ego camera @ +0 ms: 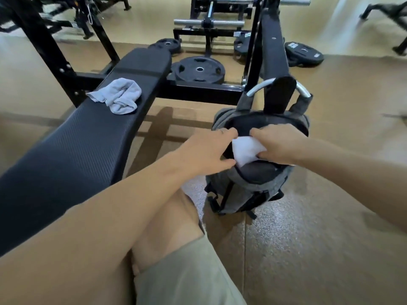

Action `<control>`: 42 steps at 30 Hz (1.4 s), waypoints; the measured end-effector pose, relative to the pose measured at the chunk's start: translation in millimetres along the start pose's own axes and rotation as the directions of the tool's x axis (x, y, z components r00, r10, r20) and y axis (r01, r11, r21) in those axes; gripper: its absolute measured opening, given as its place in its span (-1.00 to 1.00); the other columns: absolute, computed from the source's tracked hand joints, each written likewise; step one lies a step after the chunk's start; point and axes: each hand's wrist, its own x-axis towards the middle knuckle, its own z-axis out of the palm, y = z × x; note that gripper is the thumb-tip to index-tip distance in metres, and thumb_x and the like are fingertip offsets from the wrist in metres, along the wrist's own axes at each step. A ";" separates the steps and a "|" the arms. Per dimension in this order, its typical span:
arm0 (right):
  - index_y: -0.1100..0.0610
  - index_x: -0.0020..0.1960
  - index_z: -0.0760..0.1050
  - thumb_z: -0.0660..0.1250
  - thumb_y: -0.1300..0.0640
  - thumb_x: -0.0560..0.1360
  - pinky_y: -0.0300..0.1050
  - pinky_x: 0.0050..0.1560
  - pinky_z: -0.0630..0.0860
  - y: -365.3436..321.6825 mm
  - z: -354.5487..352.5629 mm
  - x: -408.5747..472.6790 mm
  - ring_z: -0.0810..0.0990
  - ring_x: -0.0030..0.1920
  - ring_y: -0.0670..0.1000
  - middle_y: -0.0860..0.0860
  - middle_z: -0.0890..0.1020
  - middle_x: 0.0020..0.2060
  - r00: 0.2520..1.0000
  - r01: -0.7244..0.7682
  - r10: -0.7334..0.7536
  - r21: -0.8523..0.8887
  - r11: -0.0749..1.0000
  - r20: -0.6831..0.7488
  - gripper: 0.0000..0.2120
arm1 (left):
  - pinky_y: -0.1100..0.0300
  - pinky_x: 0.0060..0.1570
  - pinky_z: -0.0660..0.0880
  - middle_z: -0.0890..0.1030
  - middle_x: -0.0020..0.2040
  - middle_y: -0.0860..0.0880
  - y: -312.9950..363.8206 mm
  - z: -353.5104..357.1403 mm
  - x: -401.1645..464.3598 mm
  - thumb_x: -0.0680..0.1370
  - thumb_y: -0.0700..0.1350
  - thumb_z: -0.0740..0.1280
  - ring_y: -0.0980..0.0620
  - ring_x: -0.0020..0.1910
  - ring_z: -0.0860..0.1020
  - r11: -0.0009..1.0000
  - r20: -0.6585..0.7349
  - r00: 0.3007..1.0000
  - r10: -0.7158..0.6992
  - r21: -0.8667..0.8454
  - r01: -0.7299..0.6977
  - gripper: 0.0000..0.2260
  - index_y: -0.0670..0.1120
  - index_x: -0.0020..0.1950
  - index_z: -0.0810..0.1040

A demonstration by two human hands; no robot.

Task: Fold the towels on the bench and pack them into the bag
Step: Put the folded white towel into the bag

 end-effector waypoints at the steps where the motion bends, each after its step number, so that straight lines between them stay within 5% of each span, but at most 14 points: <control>1: 0.06 0.16 0.35 0.36 -0.04 0.53 0.02 -0.14 0.49 1.4 7.5 2.0 0.59 0.05 0.17 0.04 0.58 0.03 1.000 -0.013 0.014 -0.019 1.000 0.006 -0.69 | -0.08 -0.01 0.54 0.54 0.22 -0.04 0.5 7.5 1.6 0.56 0.13 0.34 -0.08 0.09 0.56 0.999 0.013 0.999 0.042 -0.005 -0.042 -0.56 -0.03 0.36 0.39; 7: 0.07 0.25 0.36 0.32 0.02 0.54 -0.01 -0.11 0.37 -9.4 29.0 15.8 0.60 0.13 0.17 0.04 0.59 0.11 0.999 -0.037 0.037 -0.039 0.999 0.000 -0.67 | 0.01 0.07 0.45 0.63 0.03 -0.06 6.2 28.6 11.0 0.65 0.21 -0.08 -0.11 0.03 0.57 0.943 0.029 0.972 0.233 0.237 -0.233 -0.43 -0.03 0.19 0.65; 12: 0.08 0.26 0.37 0.32 0.05 0.54 -0.01 -0.09 0.42 -21.2 33.2 25.4 0.62 0.10 0.19 0.06 0.60 0.11 0.999 -0.049 0.049 0.036 0.998 -0.023 -0.66 | 0.00 0.19 0.39 0.63 0.21 -0.07 21.1 40.4 18.1 0.69 0.26 -0.14 -0.09 0.26 0.50 0.947 0.278 0.959 0.060 0.287 -0.143 -0.38 -0.05 0.27 0.60; 17: 0.11 0.33 0.34 0.32 0.03 0.56 0.03 -0.02 0.50 -25.0 47.2 28.1 0.61 0.13 0.20 0.08 0.59 0.15 0.996 -0.082 0.076 0.114 0.990 0.052 -0.61 | -0.02 0.32 0.18 0.62 0.24 -0.07 19.7 49.6 25.0 0.64 0.36 -0.21 -0.09 0.37 0.36 0.932 0.372 0.925 -0.074 0.355 -0.069 -0.25 -0.07 0.33 0.57; 22: 0.10 0.31 0.34 0.35 0.08 0.53 0.00 -0.11 0.49 -23.8 65.6 30.8 0.63 0.09 0.19 0.09 0.61 0.13 0.982 -0.070 0.055 0.082 0.994 0.179 -0.60 | -0.05 0.28 0.18 0.64 0.16 -0.07 11.1 46.0 19.5 0.63 0.37 -0.23 -0.10 0.28 0.34 0.916 0.347 0.933 -0.094 0.397 -0.055 -0.24 0.00 0.26 0.64; 29: 0.09 0.39 0.28 0.43 -0.04 0.47 0.01 0.02 0.57 -25.6 47.8 33.9 0.60 0.17 0.20 0.11 0.56 0.19 0.957 -0.100 0.074 0.080 0.992 0.279 -0.41 | -0.02 0.34 0.25 0.60 0.25 0.03 -28.7 32.6 2.4 0.60 0.30 -0.27 -0.04 0.34 0.39 0.956 0.129 0.992 0.013 0.290 -0.050 -0.28 0.07 0.33 0.58; 32: 0.10 0.36 0.33 0.36 0.04 0.51 0.02 -0.04 0.55 -35.8 15.0 37.1 0.57 0.14 0.20 0.10 0.55 0.14 0.974 -0.054 0.037 0.072 0.996 0.225 -0.53 | -0.03 0.37 0.24 0.54 0.36 0.01 -58.5 10.9 -11.4 0.61 0.28 -0.25 -0.05 0.39 0.38 0.986 0.051 0.997 -0.060 0.162 0.051 -0.33 0.08 0.40 0.51; 36: 0.15 0.16 0.46 0.25 0.23 0.54 0.00 -0.15 0.50 -77.1 -52.1 63.0 0.56 -0.02 0.16 0.09 0.55 -0.02 0.998 0.026 -0.023 0.053 0.998 -0.051 -0.80 | -0.07 0.38 0.25 0.53 0.39 -0.02 -118.0 -11.9 -39.6 0.68 0.23 -0.09 -0.08 0.40 0.39 0.957 -0.004 0.958 -0.286 0.052 0.286 -0.48 0.07 0.40 0.50; 39: 0.11 0.19 0.44 0.25 0.19 0.54 -0.05 -0.16 0.38 -122.9 -78.7 99.9 0.45 -0.06 0.08 0.05 0.49 -0.02 0.978 0.053 -0.012 0.197 0.979 -0.206 -0.77 | -0.11 0.33 0.31 0.52 0.38 -0.04 -162.7 -15.9 -66.6 0.68 0.23 -0.01 -0.11 0.38 0.41 0.882 -0.054 0.884 -0.464 0.065 0.467 -0.54 0.06 0.41 0.47; 42: 0.07 0.37 0.41 0.25 0.19 0.53 -0.03 0.06 0.51 -165.2 -72.8 162.4 0.54 0.15 0.12 0.08 0.57 0.17 0.981 0.151 -0.091 0.389 0.909 -0.169 -0.60 | -0.18 0.34 0.33 0.39 0.47 -0.13 -198.8 -11.6 -93.7 0.66 0.24 0.10 -0.21 0.43 0.36 0.756 0.006 0.762 -0.648 0.132 0.641 -0.49 0.04 0.55 0.29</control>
